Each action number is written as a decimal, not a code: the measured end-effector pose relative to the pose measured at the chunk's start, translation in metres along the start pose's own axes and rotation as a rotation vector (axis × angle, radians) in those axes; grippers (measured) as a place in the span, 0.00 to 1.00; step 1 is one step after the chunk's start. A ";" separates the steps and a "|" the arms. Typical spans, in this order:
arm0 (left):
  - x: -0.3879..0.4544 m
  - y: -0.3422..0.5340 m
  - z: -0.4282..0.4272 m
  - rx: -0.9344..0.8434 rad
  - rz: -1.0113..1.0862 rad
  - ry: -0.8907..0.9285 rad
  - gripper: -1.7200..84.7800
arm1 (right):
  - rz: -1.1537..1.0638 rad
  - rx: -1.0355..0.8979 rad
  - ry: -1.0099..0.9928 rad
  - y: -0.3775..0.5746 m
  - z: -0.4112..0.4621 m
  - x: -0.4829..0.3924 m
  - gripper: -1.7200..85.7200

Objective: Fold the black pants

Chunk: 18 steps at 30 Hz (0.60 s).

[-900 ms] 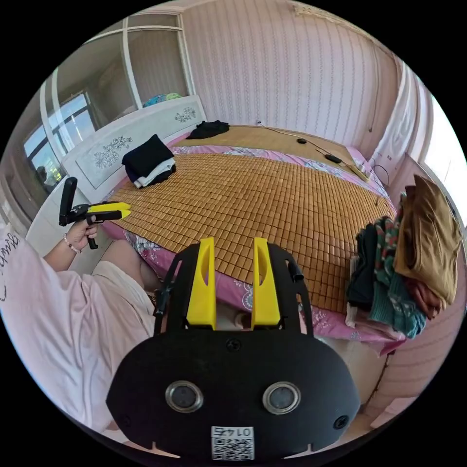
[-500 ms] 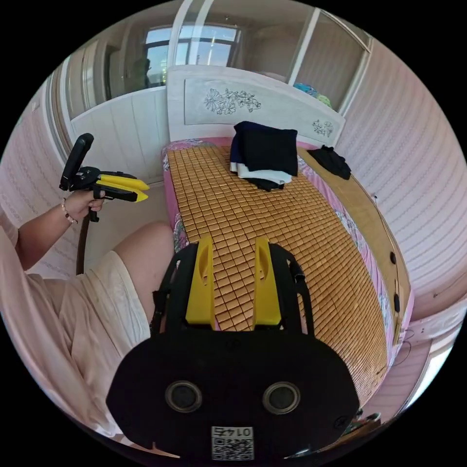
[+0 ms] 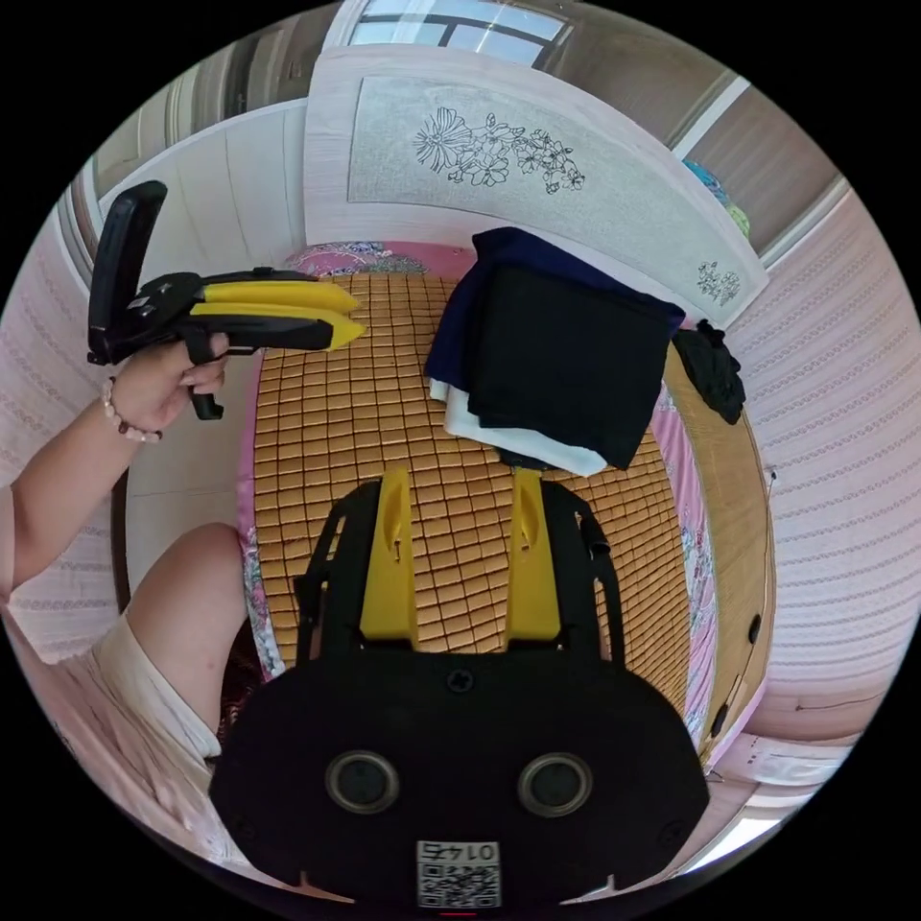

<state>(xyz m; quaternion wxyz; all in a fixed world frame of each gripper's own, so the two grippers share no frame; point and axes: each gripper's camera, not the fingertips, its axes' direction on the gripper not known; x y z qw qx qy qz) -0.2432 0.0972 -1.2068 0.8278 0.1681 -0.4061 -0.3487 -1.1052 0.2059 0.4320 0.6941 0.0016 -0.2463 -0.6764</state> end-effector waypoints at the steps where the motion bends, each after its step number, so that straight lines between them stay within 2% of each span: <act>1: -0.010 -0.020 0.016 0.003 0.011 -0.039 0.11 | -0.028 -0.025 0.027 -0.016 0.016 0.003 0.17; 4: -0.032 -0.061 0.052 -0.018 0.036 -0.093 0.10 | -0.045 -0.060 0.088 -0.053 0.055 0.010 0.16; 8: -0.047 -0.096 0.085 -0.077 0.068 -0.157 0.13 | 0.046 -0.065 0.095 -0.092 0.103 0.028 0.17; 11: -0.056 -0.109 0.094 -0.074 0.020 -0.124 0.14 | 0.089 -0.224 0.163 -0.104 0.138 0.042 0.14; 18: -0.054 -0.132 0.103 -0.132 0.038 -0.107 0.12 | 0.090 -0.144 0.056 -0.077 0.104 0.102 0.06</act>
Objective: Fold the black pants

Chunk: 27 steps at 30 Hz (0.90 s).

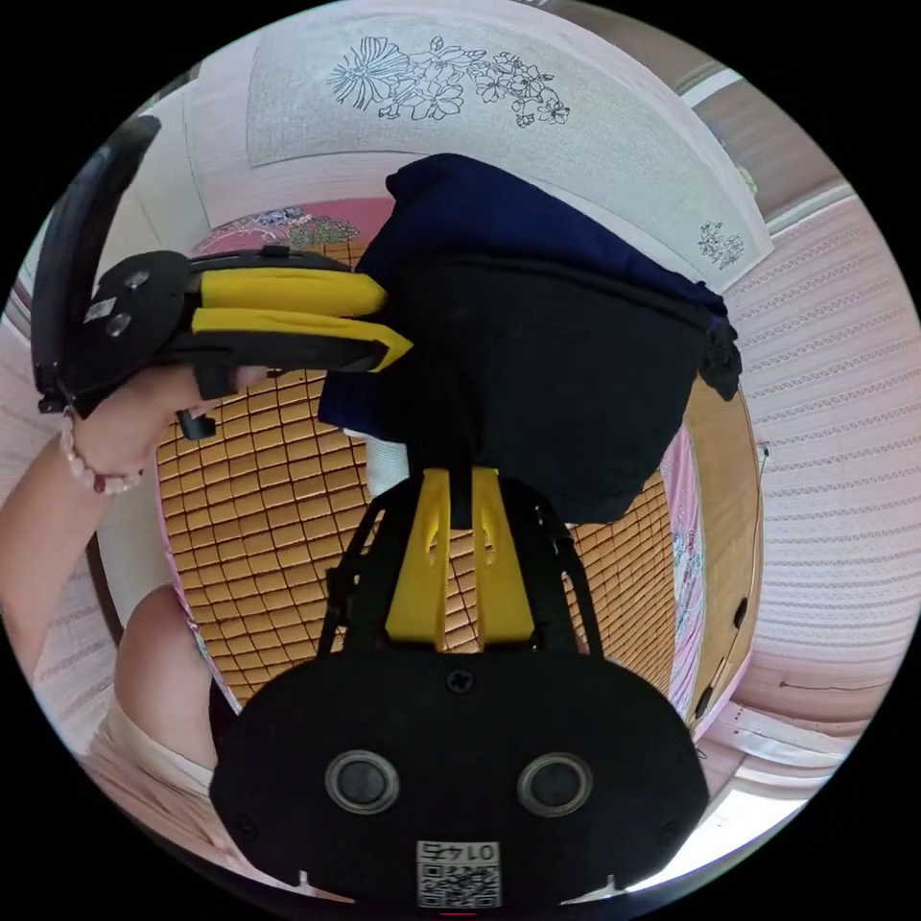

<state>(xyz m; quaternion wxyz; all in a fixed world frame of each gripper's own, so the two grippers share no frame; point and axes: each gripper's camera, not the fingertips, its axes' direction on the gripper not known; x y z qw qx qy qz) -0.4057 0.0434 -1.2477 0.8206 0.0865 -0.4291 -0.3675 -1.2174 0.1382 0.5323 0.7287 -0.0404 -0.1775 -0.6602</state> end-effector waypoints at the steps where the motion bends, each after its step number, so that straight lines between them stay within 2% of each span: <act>1: 0.005 -0.004 -0.001 -0.006 0.021 0.031 0.09 | 0.013 0.027 -0.013 0.011 -0.013 0.017 0.06; 5: 0.025 -0.012 -0.021 -0.021 -0.013 0.046 0.04 | 0.161 0.184 -0.060 0.068 -0.076 0.094 0.05; 9: 0.047 -0.018 -0.074 0.065 0.022 0.078 0.02 | 0.292 0.386 -0.146 0.134 -0.142 0.155 0.04; 11: 0.065 -0.023 -0.126 0.148 0.065 0.083 0.01 | 0.353 0.503 -0.167 0.187 -0.182 0.184 0.04; 14: 0.085 -0.021 -0.208 0.266 0.129 0.059 0.01 | 0.445 0.569 -0.166 0.264 -0.206 0.210 0.04; 18: 0.103 0.017 -0.294 0.315 0.173 0.093 0.01 | 0.599 0.511 -0.285 0.369 -0.184 0.224 0.05; 21: 0.112 0.089 -0.328 0.249 0.155 0.167 0.02 | 0.709 0.314 -0.357 0.452 -0.122 0.210 0.04; 23: 0.122 0.159 -0.315 0.089 0.075 0.245 0.02 | 0.801 0.069 -0.378 0.507 -0.060 0.185 0.04; 25: 0.139 0.213 -0.293 -0.042 0.029 0.307 0.02 | 0.827 -0.070 -0.425 0.536 -0.027 0.166 0.05; 27: 0.166 0.261 -0.267 -0.194 -0.001 0.351 0.02 | 0.859 -0.054 -0.544 0.554 -0.017 0.153 0.06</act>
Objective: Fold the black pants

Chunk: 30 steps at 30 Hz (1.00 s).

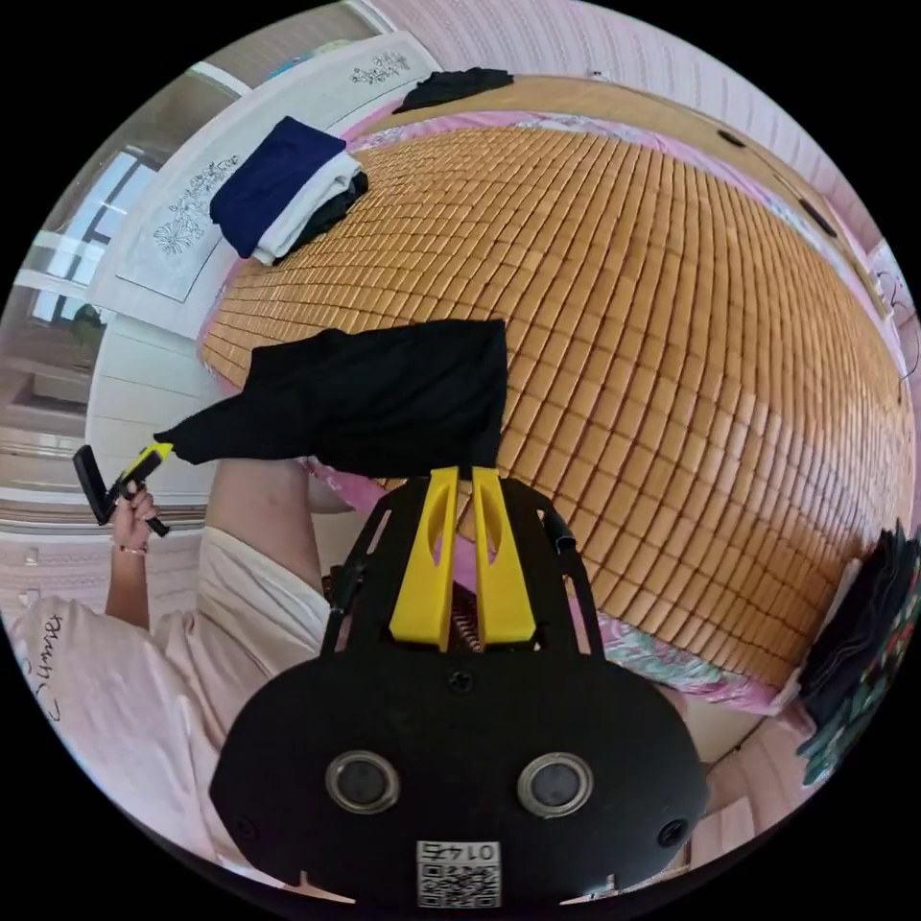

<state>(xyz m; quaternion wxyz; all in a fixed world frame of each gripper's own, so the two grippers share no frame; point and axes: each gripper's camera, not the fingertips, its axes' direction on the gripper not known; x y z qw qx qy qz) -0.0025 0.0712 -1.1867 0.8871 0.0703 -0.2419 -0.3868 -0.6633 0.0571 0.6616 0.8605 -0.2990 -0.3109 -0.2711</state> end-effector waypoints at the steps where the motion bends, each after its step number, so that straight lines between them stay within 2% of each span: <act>1: 0.016 0.022 0.022 -0.074 -0.023 0.020 0.03 | -0.023 0.010 -0.118 0.006 0.002 -0.001 0.08; 5: 0.088 0.052 0.041 -0.057 0.063 0.082 0.04 | -0.111 -0.025 -0.456 -0.001 0.009 -0.024 0.16; 7: 0.123 0.049 0.045 -0.042 0.161 0.118 0.04 | -0.139 -0.077 -0.560 -0.011 0.017 -0.034 0.18; 10: 0.173 0.044 0.057 -0.086 0.341 0.093 0.05 | -0.156 -0.129 -0.659 -0.026 0.027 -0.042 0.16; 14: 0.186 0.051 0.059 -0.122 0.342 0.053 0.03 | -0.203 -0.150 -0.650 -0.030 0.015 -0.033 0.05; 25: 0.144 0.082 0.029 -0.099 0.121 0.061 0.04 | -0.163 0.033 -0.590 0.008 -0.093 0.045 0.02; 30: 0.186 0.079 0.044 -0.223 0.319 0.277 0.06 | -0.194 0.047 -0.693 0.006 -0.107 0.030 0.02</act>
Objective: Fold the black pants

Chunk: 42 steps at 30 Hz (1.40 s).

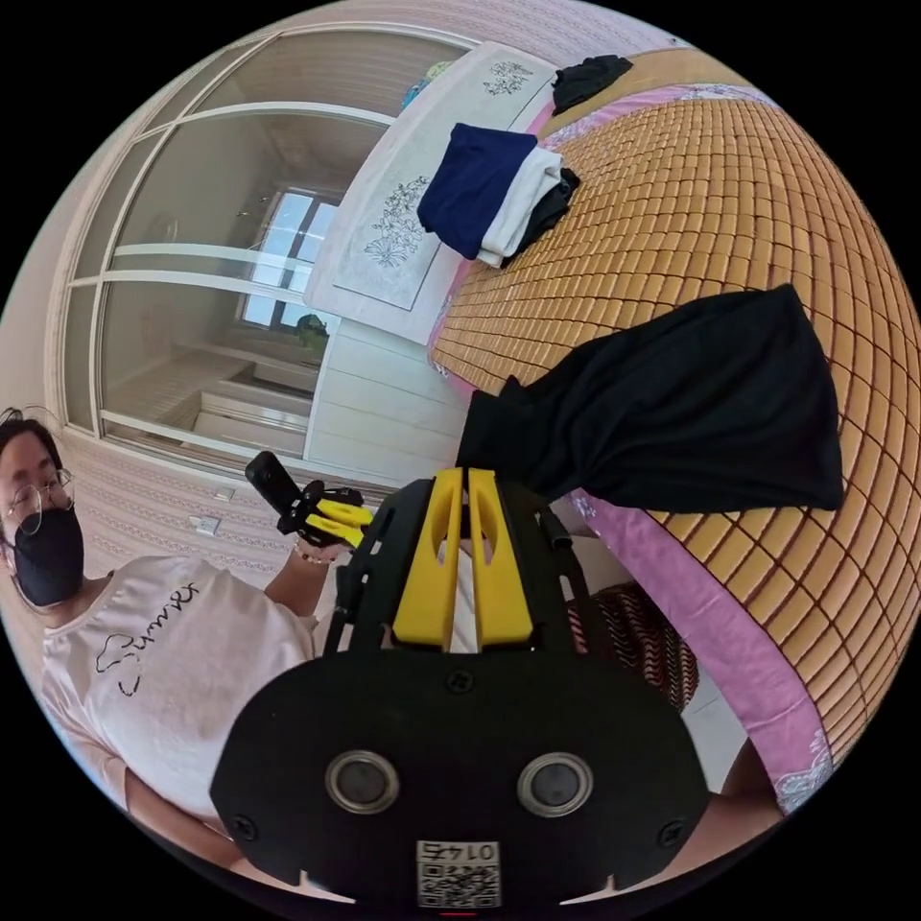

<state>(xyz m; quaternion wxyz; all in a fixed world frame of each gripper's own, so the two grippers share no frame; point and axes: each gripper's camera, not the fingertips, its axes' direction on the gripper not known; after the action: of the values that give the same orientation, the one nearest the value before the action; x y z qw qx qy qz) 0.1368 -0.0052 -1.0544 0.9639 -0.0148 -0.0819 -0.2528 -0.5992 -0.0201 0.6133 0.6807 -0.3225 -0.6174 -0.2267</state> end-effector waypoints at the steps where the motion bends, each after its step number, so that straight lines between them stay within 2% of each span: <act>1: 0.017 -0.006 0.005 -0.015 0.065 0.026 0.07 | -0.051 -0.008 -0.030 -0.005 0.004 -0.015 0.02; 4: 0.045 -0.012 -0.004 0.038 0.092 -0.057 0.12 | -0.195 -0.077 -0.053 -0.015 0.023 -0.062 0.02; 6: 0.055 -0.014 -0.018 0.055 0.079 -0.166 0.15 | -0.276 -0.145 -0.036 -0.016 0.040 -0.089 0.02; 8: 0.078 -0.011 -0.030 0.084 0.137 -0.368 0.16 | -0.358 -0.224 0.010 -0.014 0.062 -0.113 0.03; 11: 0.084 -0.006 -0.012 0.033 0.168 -0.519 0.15 | -0.357 -0.266 0.069 -0.010 0.075 -0.127 0.03; 15: 0.067 0.000 0.011 -0.045 0.105 -0.482 0.05 | -0.340 -0.247 0.090 0.000 0.063 -0.131 0.04; 17: 0.059 0.005 0.012 -0.032 0.055 -0.504 0.03 | -0.190 -0.169 0.252 0.011 0.046 -0.108 0.06; 20: 0.052 0.008 -0.004 0.011 0.003 -0.536 0.02 | 0.030 -0.187 0.475 0.025 0.048 -0.069 0.15; 22: 0.045 0.010 -0.016 0.037 -0.028 -0.518 0.02 | 0.104 -0.231 0.471 0.026 0.063 -0.056 0.17; 24: 0.038 0.012 -0.027 0.059 -0.052 -0.498 0.02 | 0.118 -0.254 0.441 0.024 0.084 -0.053 0.16; 26: 0.032 0.013 -0.041 0.077 -0.069 -0.499 0.02 | 0.114 -0.353 0.395 0.017 0.115 -0.058 0.07; 28: 0.027 0.011 -0.052 0.088 -0.078 -0.517 0.02 | 0.087 -0.338 0.393 0.014 0.118 -0.073 0.05; 30: 0.022 0.006 -0.067 0.119 -0.086 -0.532 0.02 | 0.058 -0.298 0.370 0.010 0.105 -0.090 0.04; 33: 0.005 -0.004 -0.098 0.200 -0.102 -0.541 0.02 | 0.024 -0.134 0.405 0.001 0.044 -0.123 0.03; 36: -0.014 -0.032 -0.132 0.264 -0.056 -0.567 0.01 | -0.015 0.031 0.622 -0.001 -0.041 -0.166 0.03; 38: -0.027 -0.064 -0.166 0.331 -0.010 -0.597 0.01 | -0.009 0.133 0.864 0.002 -0.104 -0.200 0.03; 42: -0.045 -0.100 -0.232 0.460 0.015 -0.635 0.02 | 0.054 0.186 1.087 0.014 -0.163 -0.237 0.03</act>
<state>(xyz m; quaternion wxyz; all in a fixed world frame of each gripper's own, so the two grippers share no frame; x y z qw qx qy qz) 0.0844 -0.0871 -1.2922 0.8707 0.1237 -0.4304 -0.2034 -0.5076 -0.1490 0.3720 0.9327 -0.1133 -0.1860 -0.2875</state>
